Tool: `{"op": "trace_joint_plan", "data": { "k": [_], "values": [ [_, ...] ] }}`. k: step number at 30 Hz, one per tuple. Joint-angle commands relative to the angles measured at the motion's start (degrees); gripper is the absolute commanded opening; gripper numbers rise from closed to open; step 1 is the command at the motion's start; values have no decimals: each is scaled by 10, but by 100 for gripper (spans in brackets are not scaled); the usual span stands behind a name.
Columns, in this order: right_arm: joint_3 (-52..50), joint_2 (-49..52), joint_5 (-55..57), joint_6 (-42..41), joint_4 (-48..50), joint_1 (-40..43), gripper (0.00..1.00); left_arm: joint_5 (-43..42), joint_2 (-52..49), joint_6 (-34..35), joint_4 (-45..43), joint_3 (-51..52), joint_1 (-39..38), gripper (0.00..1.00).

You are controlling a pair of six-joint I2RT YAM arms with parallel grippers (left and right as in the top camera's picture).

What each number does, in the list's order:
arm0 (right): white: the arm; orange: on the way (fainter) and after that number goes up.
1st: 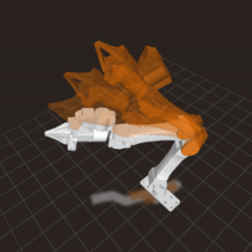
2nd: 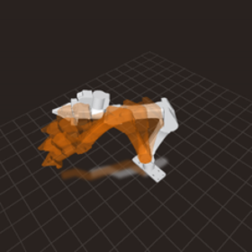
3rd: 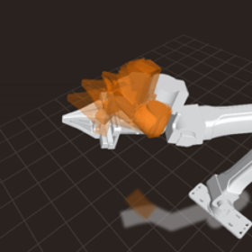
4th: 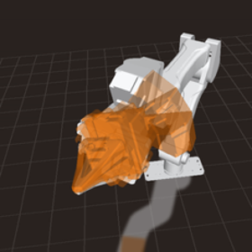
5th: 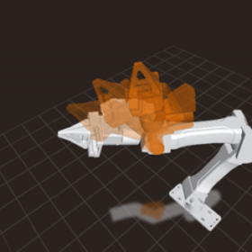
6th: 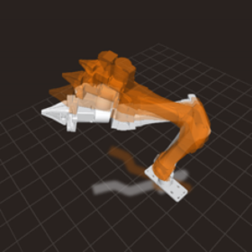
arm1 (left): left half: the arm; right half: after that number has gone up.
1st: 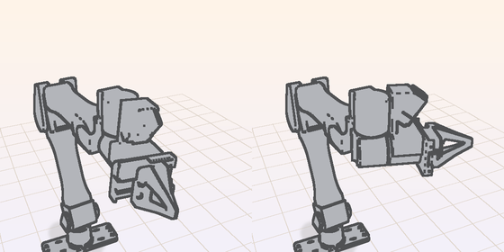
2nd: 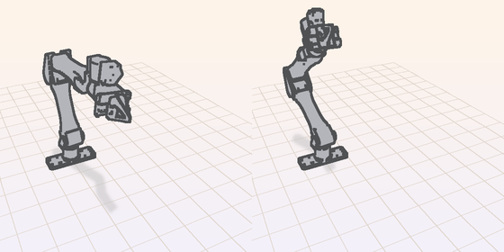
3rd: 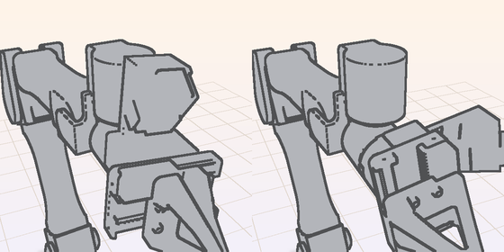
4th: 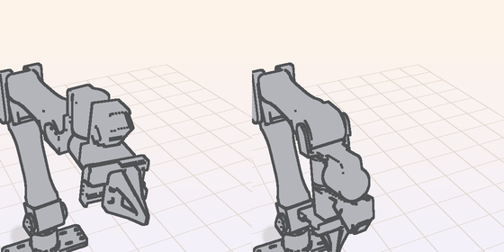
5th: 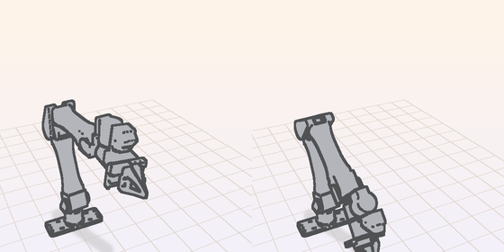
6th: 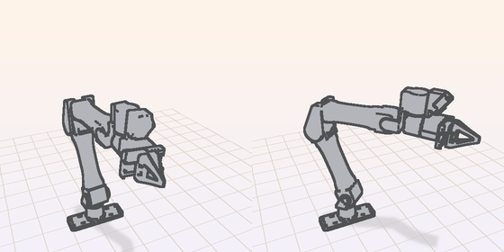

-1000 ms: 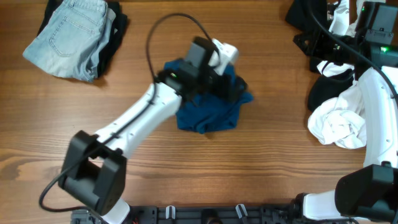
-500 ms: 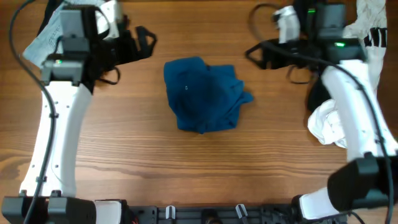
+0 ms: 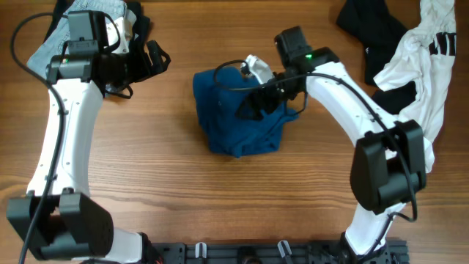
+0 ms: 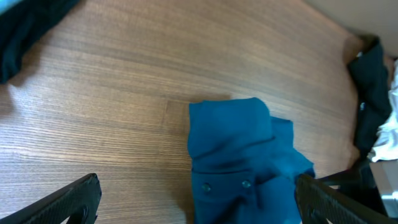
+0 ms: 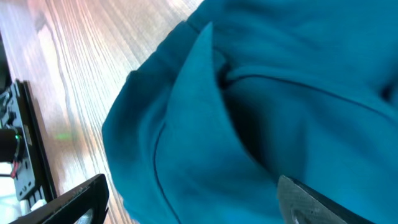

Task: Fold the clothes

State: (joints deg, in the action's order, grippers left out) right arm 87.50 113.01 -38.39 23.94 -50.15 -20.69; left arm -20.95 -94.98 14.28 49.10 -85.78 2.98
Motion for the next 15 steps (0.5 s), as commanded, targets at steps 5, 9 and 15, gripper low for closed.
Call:
{"op": "trace_joint_plan", "data": {
  "k": [5, 9, 15],
  "values": [
    [1, 23, -21, 2, 3, -2, 20, 3, -26, -5, 0, 2, -1, 100],
    [2, 23, 10, -65, -5, 20, 4, 3, -26, -5, 0, 2, -2, 100],
    [2, 1, 19, -106, -52, 70, 4, 3, -26, -6, 0, 2, -2, 100]
  ]
}}
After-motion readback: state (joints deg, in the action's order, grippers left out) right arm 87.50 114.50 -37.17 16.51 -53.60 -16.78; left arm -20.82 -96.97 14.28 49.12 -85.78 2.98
